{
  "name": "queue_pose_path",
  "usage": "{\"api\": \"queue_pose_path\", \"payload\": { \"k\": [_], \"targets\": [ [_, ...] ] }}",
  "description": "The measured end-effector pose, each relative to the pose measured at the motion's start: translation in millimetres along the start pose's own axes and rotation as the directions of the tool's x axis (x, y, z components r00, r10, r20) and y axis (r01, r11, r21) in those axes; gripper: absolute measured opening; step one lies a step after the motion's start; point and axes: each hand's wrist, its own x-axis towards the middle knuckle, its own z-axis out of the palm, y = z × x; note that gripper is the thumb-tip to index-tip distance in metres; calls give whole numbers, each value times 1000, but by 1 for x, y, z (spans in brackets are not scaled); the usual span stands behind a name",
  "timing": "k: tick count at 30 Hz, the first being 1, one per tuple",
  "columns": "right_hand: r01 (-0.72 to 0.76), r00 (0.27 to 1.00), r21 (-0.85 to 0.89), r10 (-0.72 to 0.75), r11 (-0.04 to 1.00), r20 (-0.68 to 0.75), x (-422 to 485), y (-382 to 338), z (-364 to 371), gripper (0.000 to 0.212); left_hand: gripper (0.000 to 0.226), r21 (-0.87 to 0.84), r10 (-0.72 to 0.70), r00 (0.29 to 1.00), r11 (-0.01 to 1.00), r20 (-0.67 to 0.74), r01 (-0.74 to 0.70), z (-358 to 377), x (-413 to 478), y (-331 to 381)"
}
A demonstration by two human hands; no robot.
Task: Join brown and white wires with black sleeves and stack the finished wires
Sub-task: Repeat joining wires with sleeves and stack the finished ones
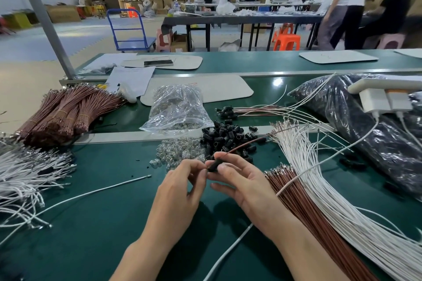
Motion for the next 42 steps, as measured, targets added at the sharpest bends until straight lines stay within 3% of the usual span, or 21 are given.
{"api": "queue_pose_path", "payload": {
  "k": [7,13,15,20,24,28,31,38,42],
  "targets": [
    [43,998,10,-43,999,-44,1,2,1,22,14,5,5,1000,1000,12,-5,1,0,1],
    [254,939,208,-188,945,-289,3,-29,-30,23,10,-37,-29,1000,999,-8,29,1,-1,8],
    [372,858,169,-268,913,-438,1,-41,-47,21,10,-85,-34,999,996,7,35,7,5,18],
    [563,542,-55,-418,825,-729,-4,-57,-76,13,8,-108,14,970,994,243,13,53,54,56],
    [588,415,-72,-377,806,-828,-4,-58,-86,12,22,54,1,937,998,350,-22,105,104,87],
    [605,385,-61,-359,794,-850,-1,-58,-90,11,42,205,-136,903,977,407,55,151,131,102],
    [596,384,-74,-365,799,-848,1,-56,-93,12,41,257,-189,909,962,373,95,168,137,105],
    [582,386,-92,-374,808,-843,3,-54,-94,13,32,257,-274,904,947,329,193,176,142,104],
    [581,388,-88,-370,809,-844,4,-55,-91,13,28,171,-310,893,948,325,267,173,141,103]
  ]
}}
